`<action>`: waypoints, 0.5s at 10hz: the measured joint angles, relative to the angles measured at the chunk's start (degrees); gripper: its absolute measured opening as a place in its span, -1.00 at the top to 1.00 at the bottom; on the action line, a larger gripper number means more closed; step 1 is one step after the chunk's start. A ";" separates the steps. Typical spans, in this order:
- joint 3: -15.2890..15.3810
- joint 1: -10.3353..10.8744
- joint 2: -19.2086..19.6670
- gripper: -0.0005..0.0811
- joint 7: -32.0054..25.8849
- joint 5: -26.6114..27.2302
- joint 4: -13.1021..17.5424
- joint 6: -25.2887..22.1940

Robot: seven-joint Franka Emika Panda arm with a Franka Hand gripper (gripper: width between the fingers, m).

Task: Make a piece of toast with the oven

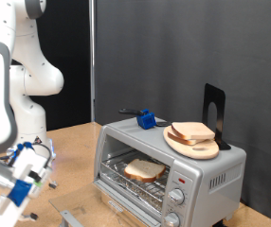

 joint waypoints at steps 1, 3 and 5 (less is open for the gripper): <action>0.76 0.65 1.78 -0.97 1.07 -1.74 1.56 -1.53; 1.52 0.99 3.43 -0.97 1.38 -4.79 3.35 -6.56; 1.39 0.73 3.15 -0.97 0.37 -7.52 3.58 -11.34</action>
